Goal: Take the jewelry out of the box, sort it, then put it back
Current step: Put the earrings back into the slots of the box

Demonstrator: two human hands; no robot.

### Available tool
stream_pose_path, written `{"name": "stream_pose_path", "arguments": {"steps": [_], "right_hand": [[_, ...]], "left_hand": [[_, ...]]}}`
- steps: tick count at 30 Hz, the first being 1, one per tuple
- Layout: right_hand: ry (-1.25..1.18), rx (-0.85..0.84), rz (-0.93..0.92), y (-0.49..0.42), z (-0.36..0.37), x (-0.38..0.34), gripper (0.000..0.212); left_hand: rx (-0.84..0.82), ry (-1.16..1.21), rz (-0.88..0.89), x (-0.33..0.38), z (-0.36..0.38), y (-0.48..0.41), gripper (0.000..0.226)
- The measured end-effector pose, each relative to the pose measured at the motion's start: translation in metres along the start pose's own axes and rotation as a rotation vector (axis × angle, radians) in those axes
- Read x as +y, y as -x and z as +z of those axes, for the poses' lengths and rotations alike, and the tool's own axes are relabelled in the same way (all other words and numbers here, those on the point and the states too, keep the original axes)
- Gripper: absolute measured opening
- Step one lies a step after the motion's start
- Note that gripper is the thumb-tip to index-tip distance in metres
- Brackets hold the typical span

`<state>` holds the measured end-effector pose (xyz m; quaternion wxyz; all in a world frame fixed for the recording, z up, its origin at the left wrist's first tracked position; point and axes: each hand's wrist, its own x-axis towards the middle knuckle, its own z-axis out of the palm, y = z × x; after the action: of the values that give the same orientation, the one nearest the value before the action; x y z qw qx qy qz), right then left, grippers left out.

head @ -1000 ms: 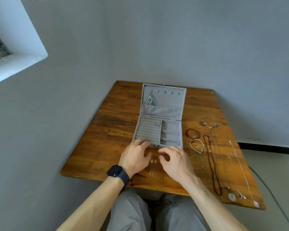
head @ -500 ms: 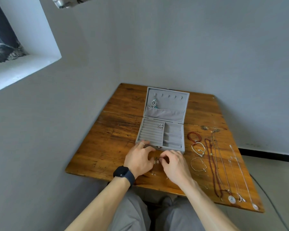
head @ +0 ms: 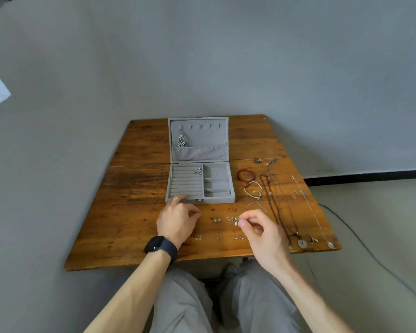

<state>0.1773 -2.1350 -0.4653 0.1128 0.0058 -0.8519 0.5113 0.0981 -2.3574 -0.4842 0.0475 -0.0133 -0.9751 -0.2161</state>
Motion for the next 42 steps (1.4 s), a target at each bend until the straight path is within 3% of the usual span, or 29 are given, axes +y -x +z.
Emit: {"name": "stream_pose_path", "arguments": {"steps": [6,9,10,13,14,17,29,37,42], "right_hand": [[-0.032,0.049,0.01,0.014,-0.008,0.001,0.02],[0.012,0.031,-0.004,0.014,-0.008,-0.001,0.018],[0.048,0.017,-0.019,0.012,-0.009,-0.001,0.017],[0.227,-0.032,-0.103,0.005,-0.009,-0.003,0.012],[0.259,-0.04,-0.117,0.001,-0.009,-0.005,0.012],[0.293,-0.079,-0.121,-0.015,-0.002,-0.012,0.011],[0.265,-0.251,-0.161,-0.134,0.078,-0.043,0.011],[0.443,-0.375,-0.186,-0.201,0.141,-0.04,0.011],[0.642,-0.354,-0.246,-0.221,0.162,-0.036,0.015]], "left_hand": [[0.071,0.648,-0.058,-0.002,-0.026,-0.003,0.004],[0.062,0.918,-0.108,-0.007,-0.039,0.0,0.011],[0.06,0.847,-0.074,-0.011,-0.041,0.0,0.012],[0.096,0.306,0.11,-0.023,-0.046,-0.001,0.013],[0.114,0.283,0.129,-0.026,-0.048,-0.002,0.013],[0.107,0.505,0.071,-0.034,-0.054,-0.008,0.014],[0.245,0.883,-0.291,-0.077,-0.023,-0.041,0.014],[0.343,0.793,-0.286,-0.085,-0.005,-0.042,0.011],[0.361,0.768,-0.272,-0.088,-0.001,-0.041,0.013]]}}
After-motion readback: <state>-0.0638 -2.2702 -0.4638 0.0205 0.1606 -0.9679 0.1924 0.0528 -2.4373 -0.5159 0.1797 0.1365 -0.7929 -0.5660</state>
